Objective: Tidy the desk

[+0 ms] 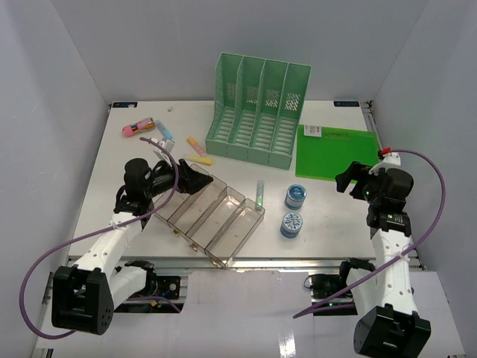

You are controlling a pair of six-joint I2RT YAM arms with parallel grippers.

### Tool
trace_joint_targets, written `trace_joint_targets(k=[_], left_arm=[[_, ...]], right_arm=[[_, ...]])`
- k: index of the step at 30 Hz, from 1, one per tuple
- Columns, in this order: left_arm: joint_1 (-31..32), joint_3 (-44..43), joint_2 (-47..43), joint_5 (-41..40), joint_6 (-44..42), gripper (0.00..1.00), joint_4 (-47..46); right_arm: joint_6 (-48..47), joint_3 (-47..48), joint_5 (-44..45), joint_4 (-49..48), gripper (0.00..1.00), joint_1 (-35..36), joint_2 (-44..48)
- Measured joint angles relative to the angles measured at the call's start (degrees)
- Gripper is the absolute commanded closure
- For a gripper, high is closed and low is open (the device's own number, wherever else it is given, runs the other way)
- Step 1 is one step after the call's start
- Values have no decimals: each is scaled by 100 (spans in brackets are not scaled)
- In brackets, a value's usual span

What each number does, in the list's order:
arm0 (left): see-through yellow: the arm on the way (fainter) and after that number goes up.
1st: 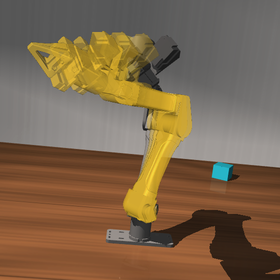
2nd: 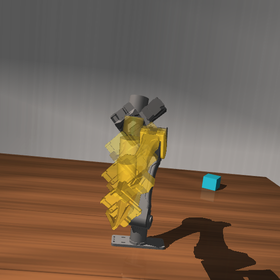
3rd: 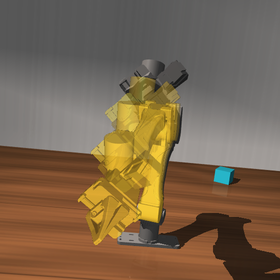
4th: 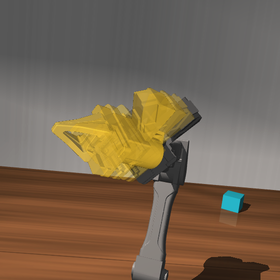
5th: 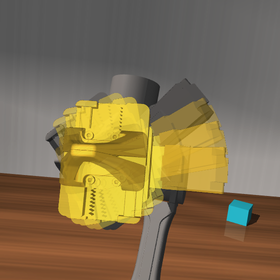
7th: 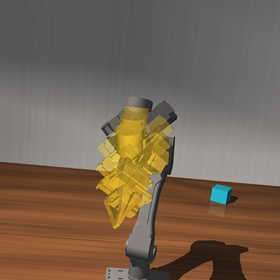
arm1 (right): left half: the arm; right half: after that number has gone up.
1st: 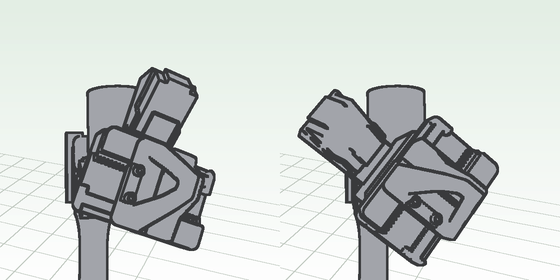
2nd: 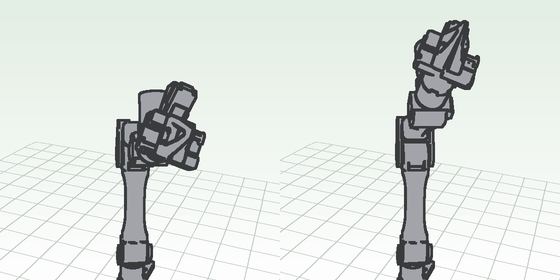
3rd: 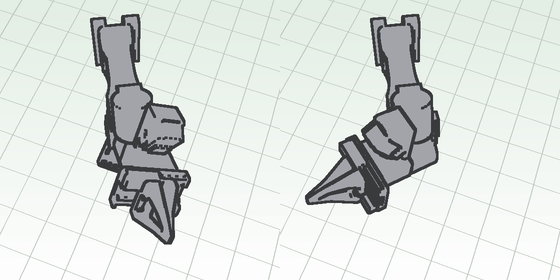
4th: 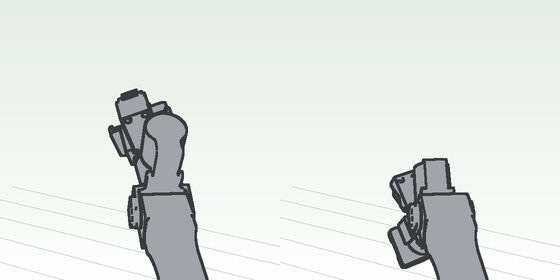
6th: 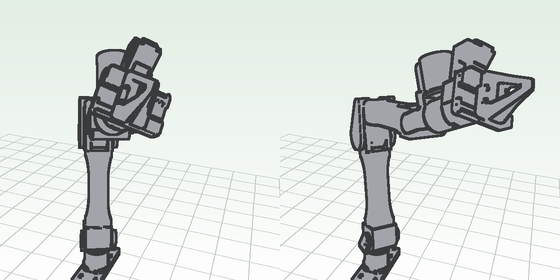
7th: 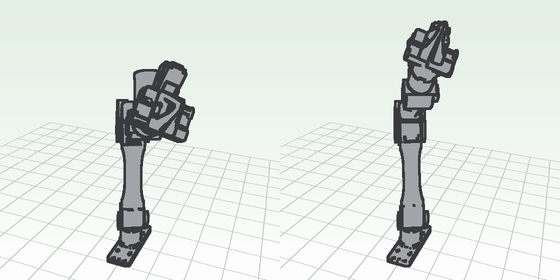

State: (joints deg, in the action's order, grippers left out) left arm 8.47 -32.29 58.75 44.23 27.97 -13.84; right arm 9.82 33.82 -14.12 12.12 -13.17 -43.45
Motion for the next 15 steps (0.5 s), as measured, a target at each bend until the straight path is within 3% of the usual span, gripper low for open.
trace_joint_targets(k=[8,15], left_arm=[[1589,-181,368,-600,364,2,136],[3345,-1630,1358,-2053,744,2,874]], right_arm=[[-1143,-306,-1557,-237,10,0,490],[-2314,-382,-2707,33,10,4,261]])
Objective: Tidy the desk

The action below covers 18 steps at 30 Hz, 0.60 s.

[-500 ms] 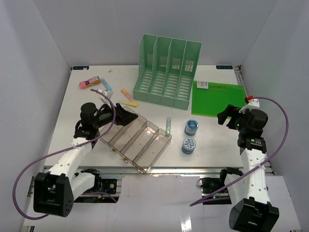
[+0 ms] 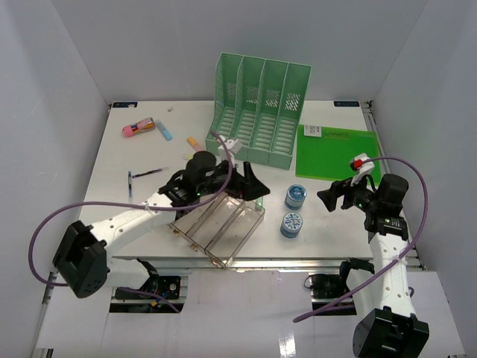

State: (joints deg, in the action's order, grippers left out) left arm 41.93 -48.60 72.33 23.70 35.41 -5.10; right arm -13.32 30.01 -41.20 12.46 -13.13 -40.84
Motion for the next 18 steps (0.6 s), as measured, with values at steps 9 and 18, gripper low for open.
trace_joint_targets(k=[9,18], left_arm=[[1676,-2288,2343,-2012,560,4,1545],[2280,-3414,3555,-3174,171,4,2756]], right_arm=[[-210,111,139,277,10,-51,-197],[-190,135,202,299,10,-114,-184]])
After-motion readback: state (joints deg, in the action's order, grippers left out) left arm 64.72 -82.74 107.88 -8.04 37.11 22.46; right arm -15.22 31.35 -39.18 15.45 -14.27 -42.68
